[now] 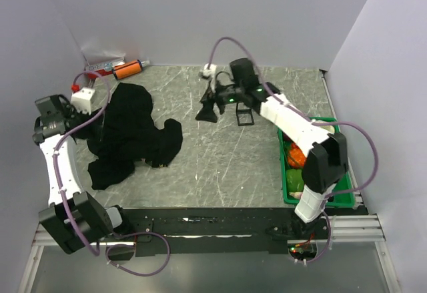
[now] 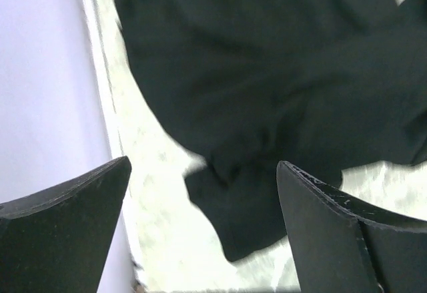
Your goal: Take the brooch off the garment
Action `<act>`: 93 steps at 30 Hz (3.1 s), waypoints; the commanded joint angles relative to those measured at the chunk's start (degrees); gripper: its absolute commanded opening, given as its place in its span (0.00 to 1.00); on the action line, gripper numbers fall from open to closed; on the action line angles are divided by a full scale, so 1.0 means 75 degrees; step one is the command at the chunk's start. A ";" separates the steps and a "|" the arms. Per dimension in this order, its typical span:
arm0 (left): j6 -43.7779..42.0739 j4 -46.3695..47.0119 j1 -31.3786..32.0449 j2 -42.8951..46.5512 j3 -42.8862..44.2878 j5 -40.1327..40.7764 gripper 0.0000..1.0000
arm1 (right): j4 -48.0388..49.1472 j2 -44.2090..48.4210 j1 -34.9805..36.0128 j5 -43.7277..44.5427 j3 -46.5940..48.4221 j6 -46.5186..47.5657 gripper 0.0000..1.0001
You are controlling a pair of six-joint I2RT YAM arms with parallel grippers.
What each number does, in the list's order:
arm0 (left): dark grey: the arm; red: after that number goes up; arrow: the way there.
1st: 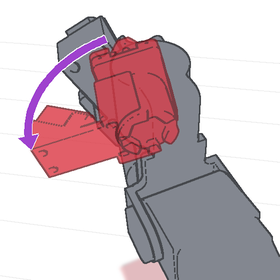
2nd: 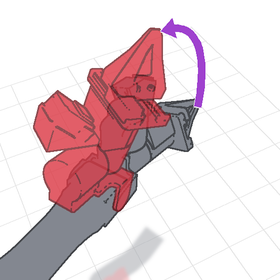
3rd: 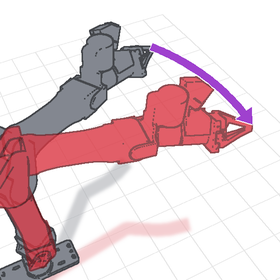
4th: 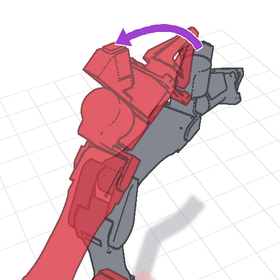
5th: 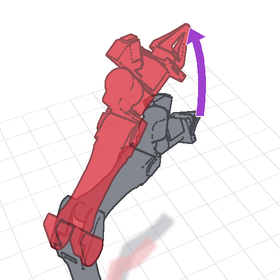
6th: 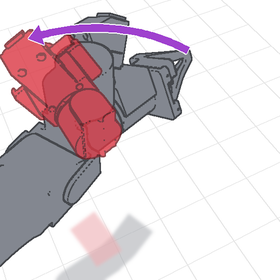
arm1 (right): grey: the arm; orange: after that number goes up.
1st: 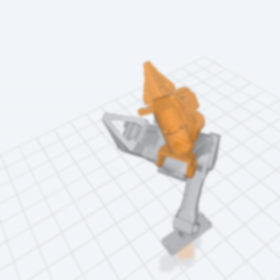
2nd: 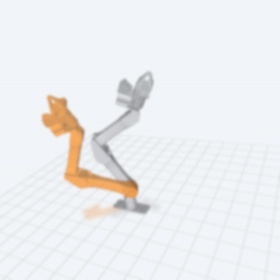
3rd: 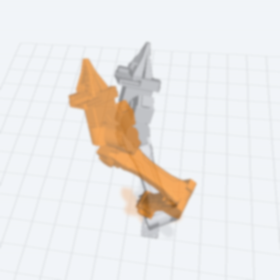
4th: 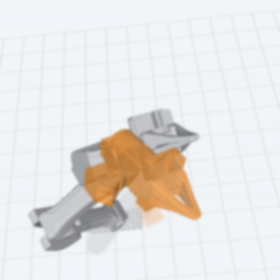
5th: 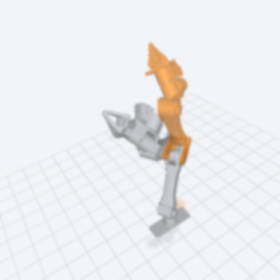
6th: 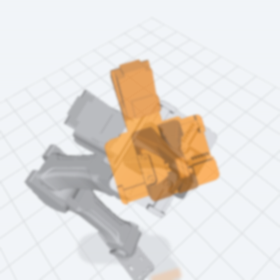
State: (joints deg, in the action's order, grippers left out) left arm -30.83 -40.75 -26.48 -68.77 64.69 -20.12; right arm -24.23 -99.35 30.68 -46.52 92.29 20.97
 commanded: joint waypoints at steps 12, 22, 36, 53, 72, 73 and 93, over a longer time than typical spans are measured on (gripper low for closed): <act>0.0102 -0.0753 -0.1016 -0.0930 -0.1043 -0.0573 0.91 | 0.3159 -0.3145 0.1078 0.0754 0.0806 -0.2736 0.85; 0.0208 -0.0145 -0.1005 -0.1213 -0.1792 -0.1090 0.81 | 0.2283 -0.5022 0.1722 0.2112 0.2670 -0.2867 0.76; 0.0232 -0.0588 -0.0993 -0.2291 -0.0823 -0.2424 0.01 | 0.0325 -0.4415 0.1196 0.1471 0.2529 -0.2856 0.00; 0.1277 0.0126 -0.0304 -0.0371 0.2640 -0.3367 0.34 | 0.2067 -0.2014 -0.0481 0.0473 0.5700 -0.2772 0.00; 0.4063 0.4414 0.2265 -0.4140 0.1193 -0.1899 0.59 | 0.2094 -0.0535 -0.0153 0.0589 0.3738 -0.1789 0.00; 0.4052 0.4321 0.2277 -0.4444 0.1404 -0.1992 0.58 | 0.2071 -0.0442 -0.0153 0.0625 0.3598 -0.1754 0.00; 0.3337 0.2357 0.3051 -0.6581 0.4087 -0.1688 0.01 | 0.2070 -0.0358 -0.0562 0.1398 0.3069 -0.1871 0.00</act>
State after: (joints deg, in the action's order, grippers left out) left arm -3.75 -17.17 -1.30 -121.86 88.77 -32.60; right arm -11.66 -104.68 28.42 -37.50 113.51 7.57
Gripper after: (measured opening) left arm 0.033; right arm 0.010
